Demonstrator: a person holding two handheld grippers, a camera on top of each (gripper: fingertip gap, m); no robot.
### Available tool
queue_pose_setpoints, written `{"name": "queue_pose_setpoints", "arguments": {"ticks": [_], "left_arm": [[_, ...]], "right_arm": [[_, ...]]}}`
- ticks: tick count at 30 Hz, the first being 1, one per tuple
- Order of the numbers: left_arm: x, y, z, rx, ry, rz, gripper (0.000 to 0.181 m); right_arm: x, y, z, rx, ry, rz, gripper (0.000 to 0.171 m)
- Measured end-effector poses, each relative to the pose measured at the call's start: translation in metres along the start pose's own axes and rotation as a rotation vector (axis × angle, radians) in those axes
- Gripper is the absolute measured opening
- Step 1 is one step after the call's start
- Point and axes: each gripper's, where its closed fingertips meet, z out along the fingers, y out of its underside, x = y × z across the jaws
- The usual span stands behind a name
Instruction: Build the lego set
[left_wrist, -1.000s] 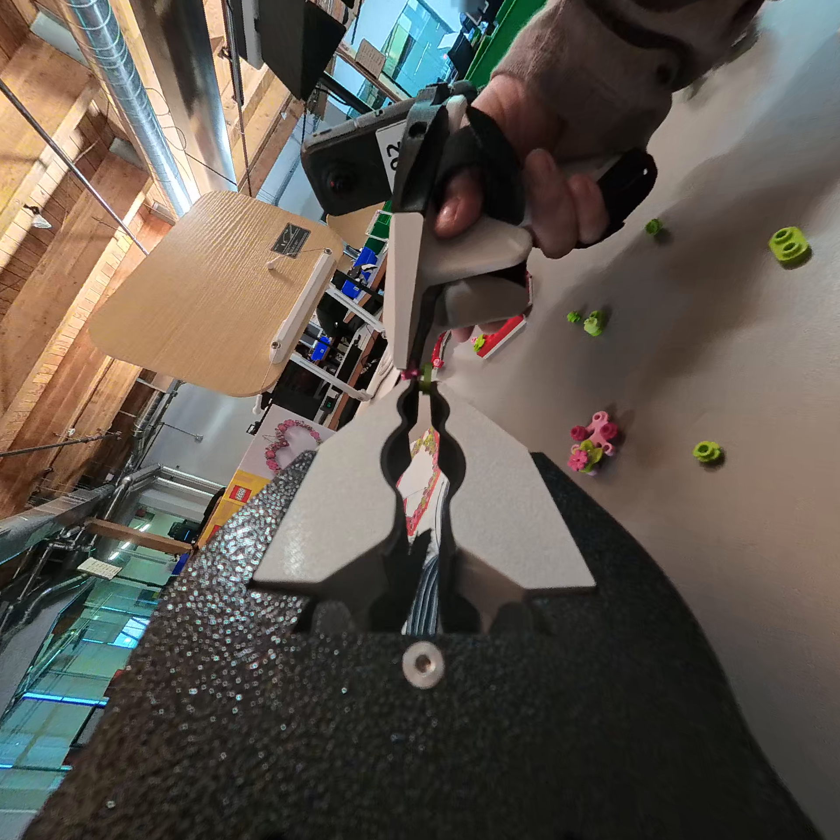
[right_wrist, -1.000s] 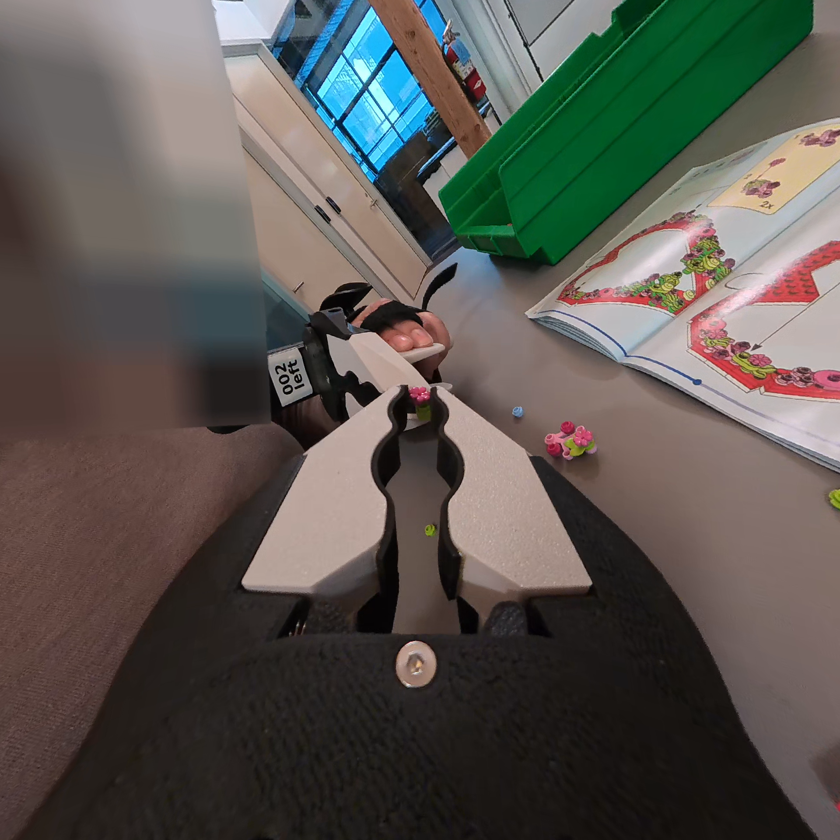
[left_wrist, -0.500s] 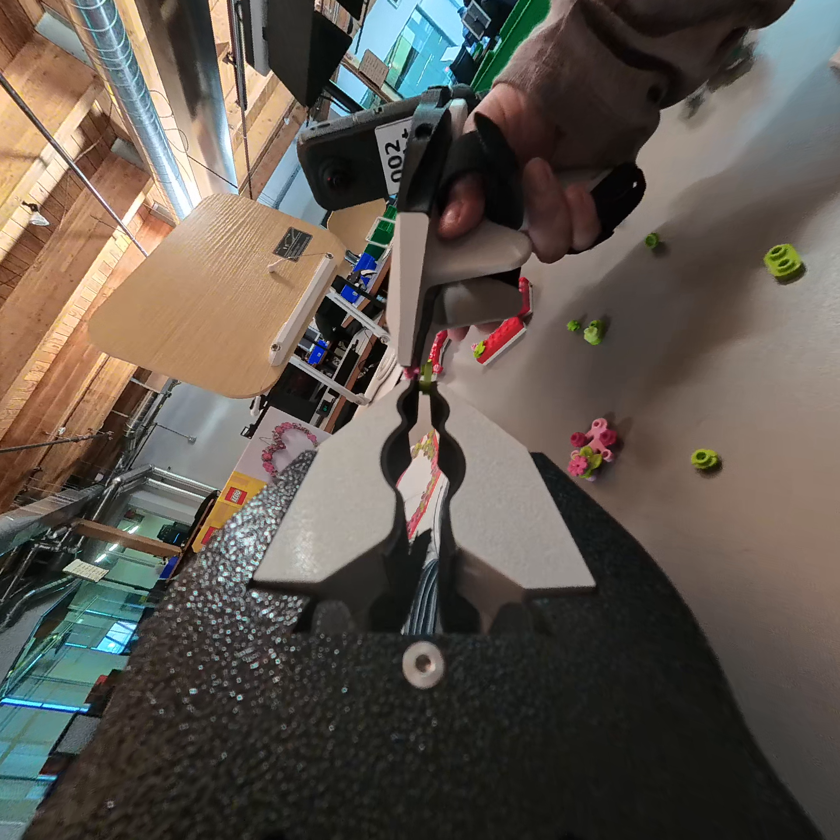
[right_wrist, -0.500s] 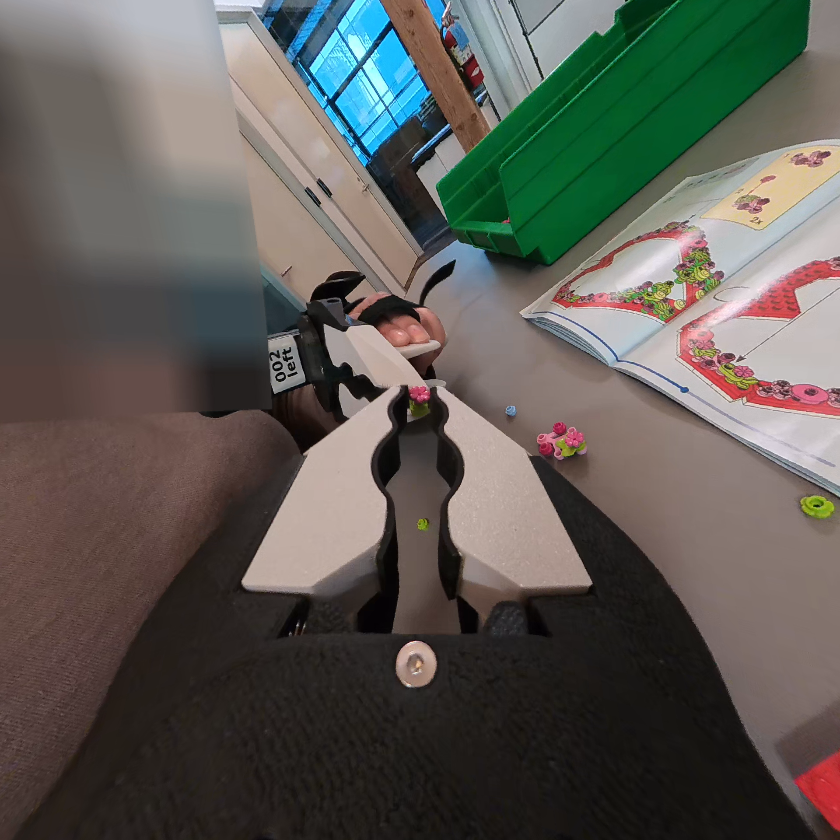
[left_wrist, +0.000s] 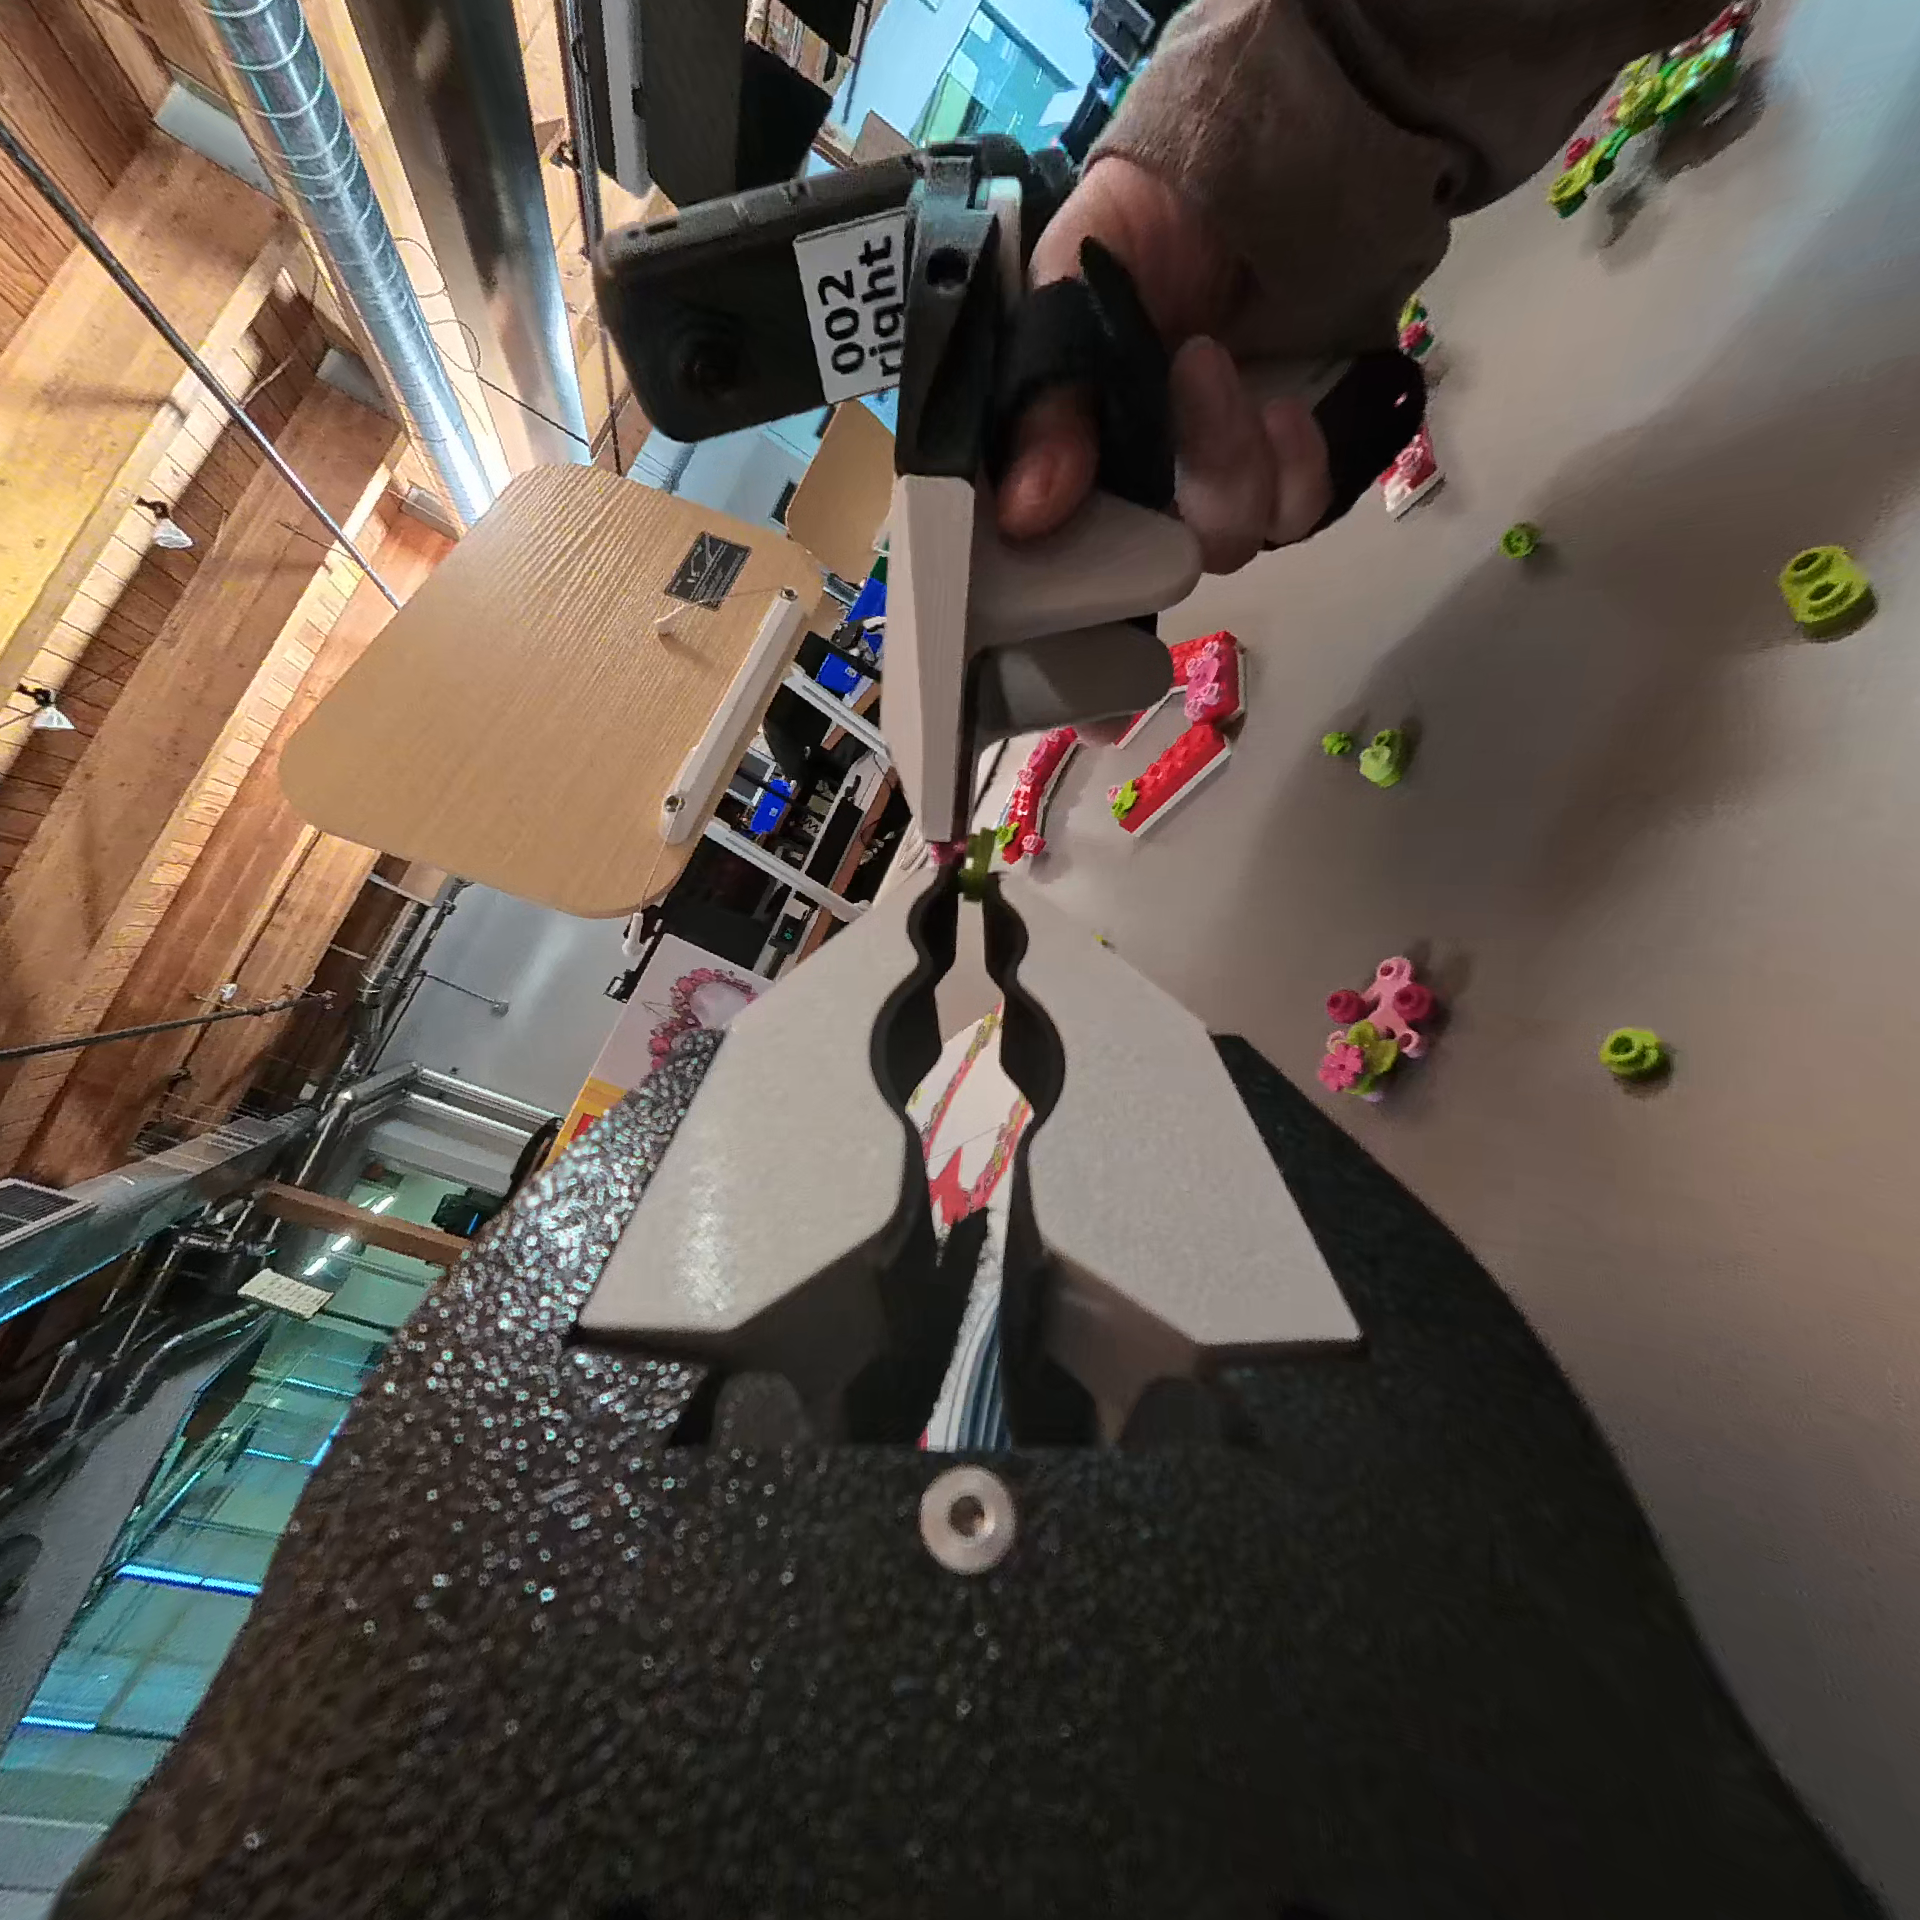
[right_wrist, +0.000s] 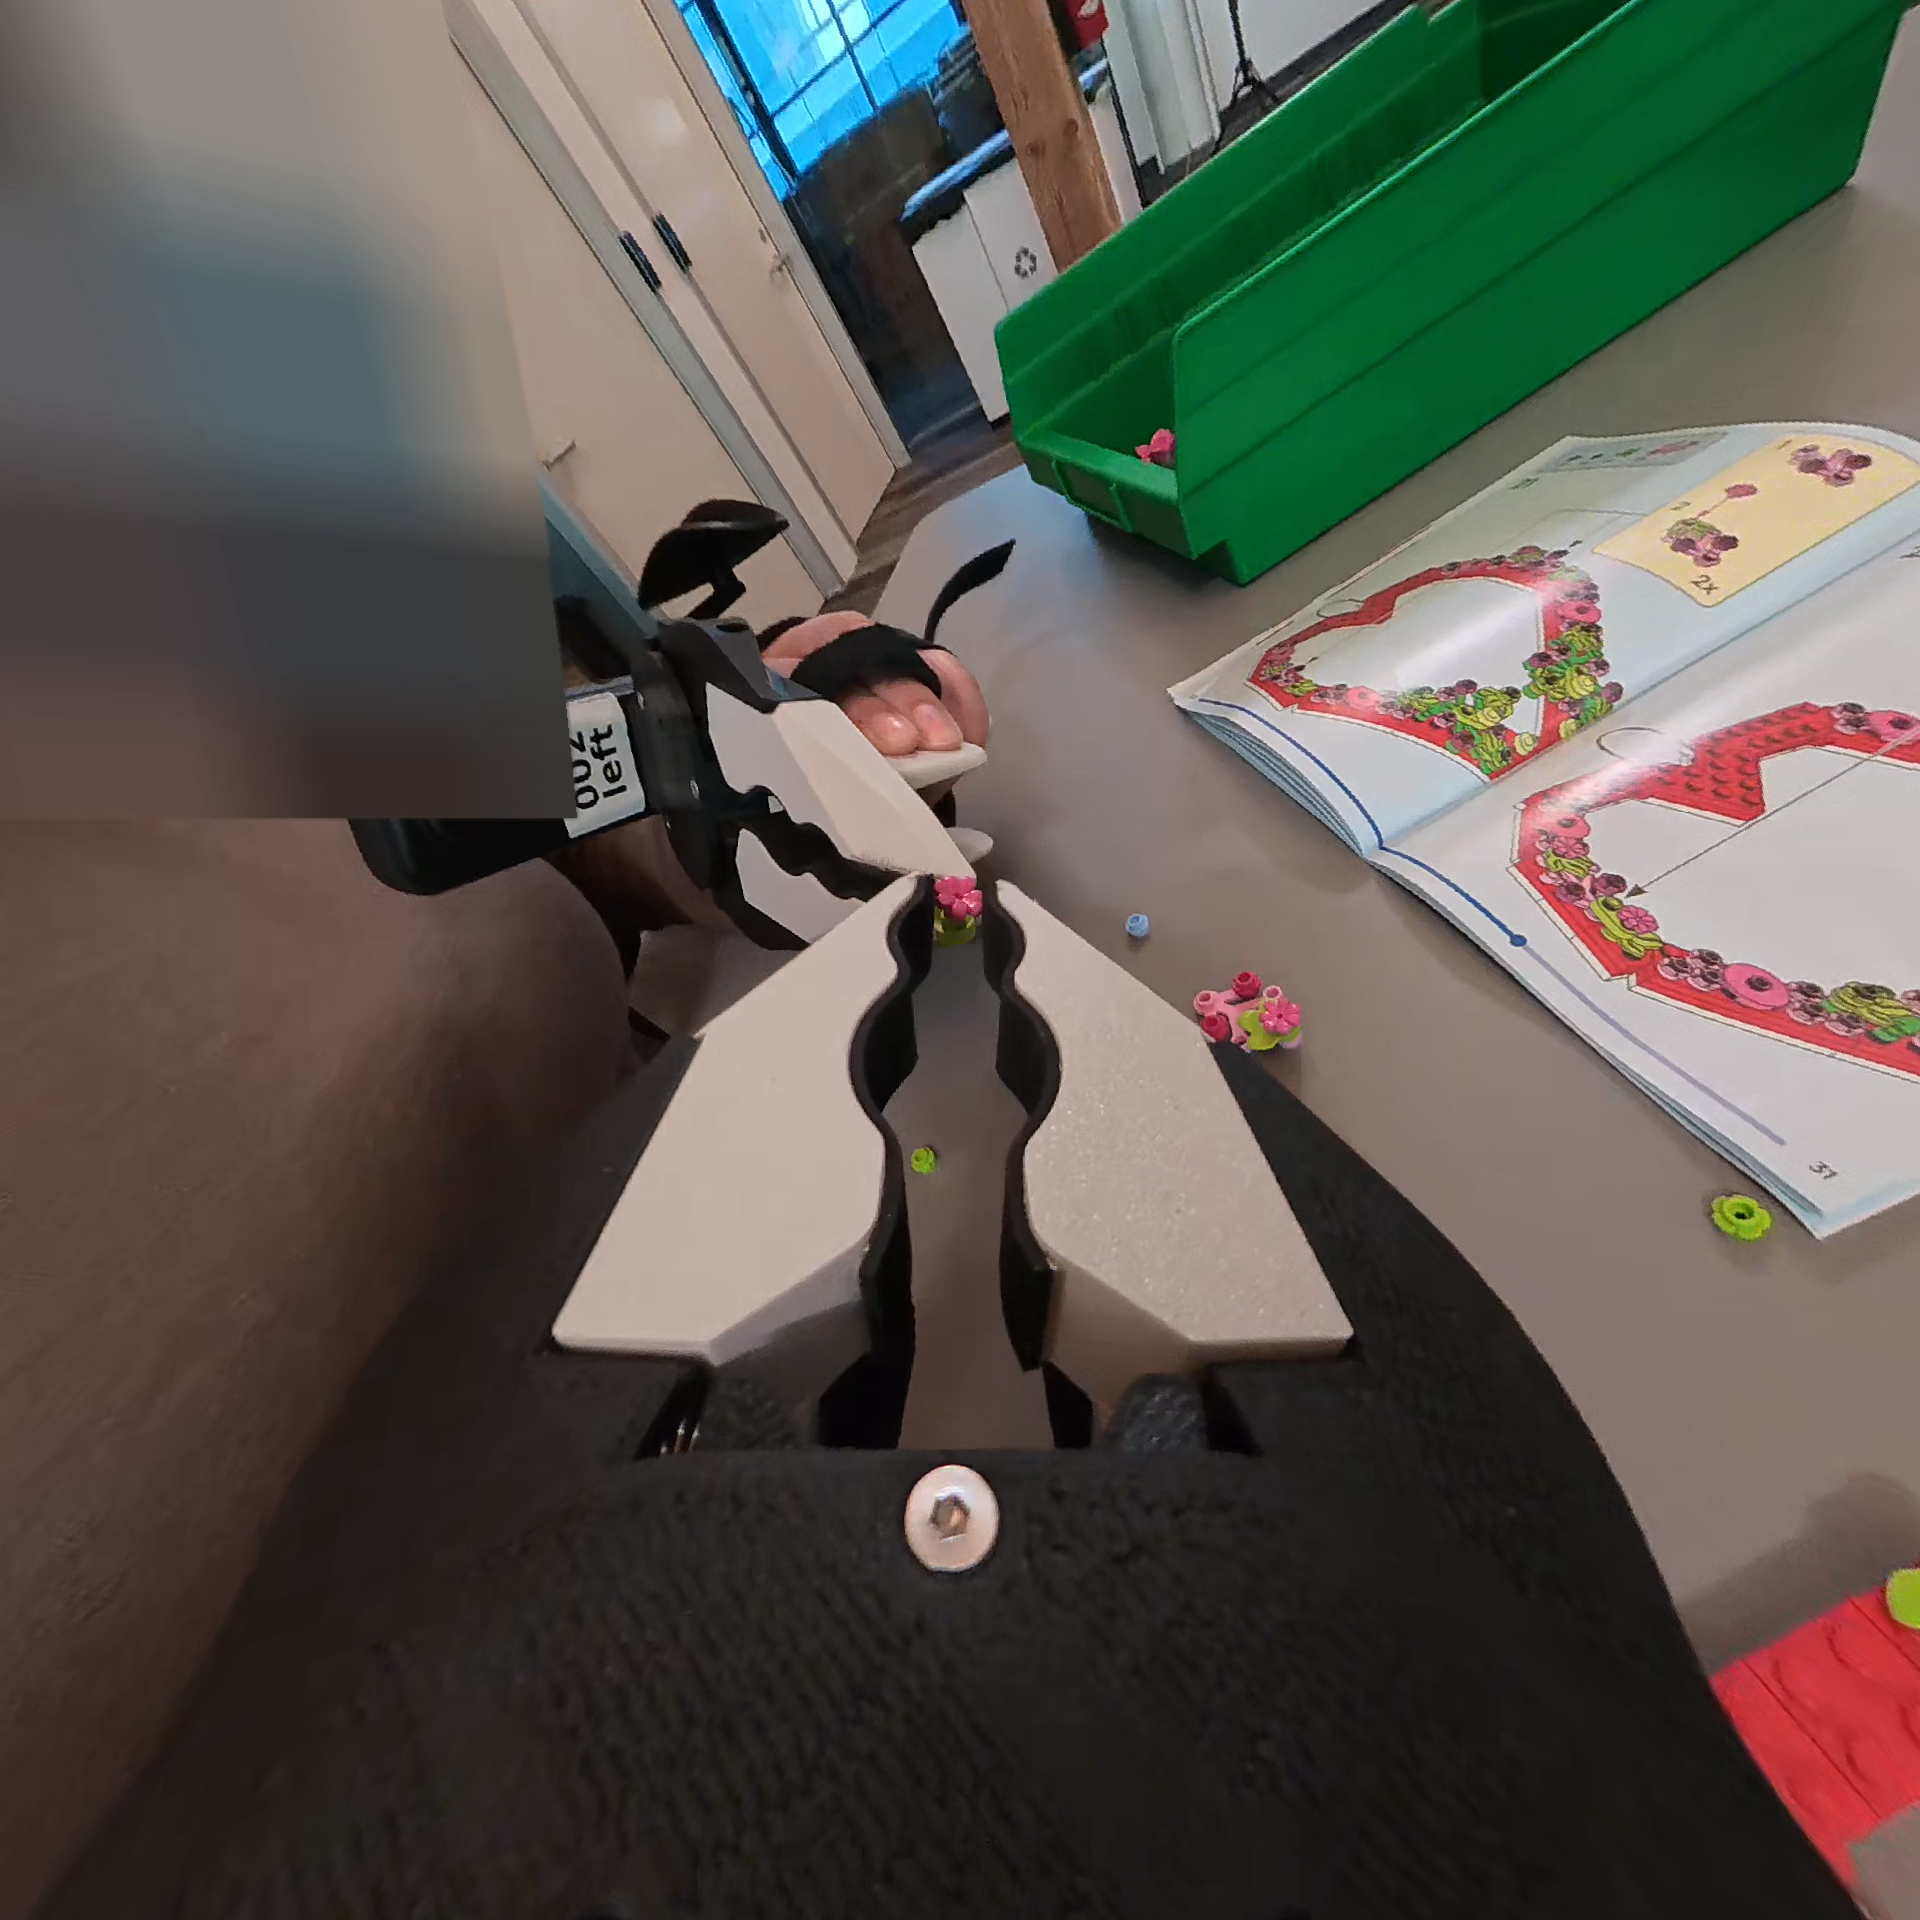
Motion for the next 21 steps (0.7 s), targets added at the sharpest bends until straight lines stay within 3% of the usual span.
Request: {"name": "queue_pose_setpoints", "arguments": {"ticks": [10, 16, 21], "left_arm": [[-0.0018, -0.0003, 0.0001, -0.005, -0.003, -0.013, 0.002], [0.0028, 0.0014, 0.0023, -0.002, 0.045, -0.065, 0.002], [0.002, 0.0011, 0.0021, 0.003, 0.051, -0.076, 0.002]], "right_arm": [[0.0004, 0.0022, 0.0007, -0.034, 0.043, -0.078, 0.006], [0.003, 0.0038, 0.0005, -0.107, 0.138, -0.266, 0.007], [-0.0032, 0.0069, 0.0011, -0.163, 0.116, -0.344, 0.011]]}}
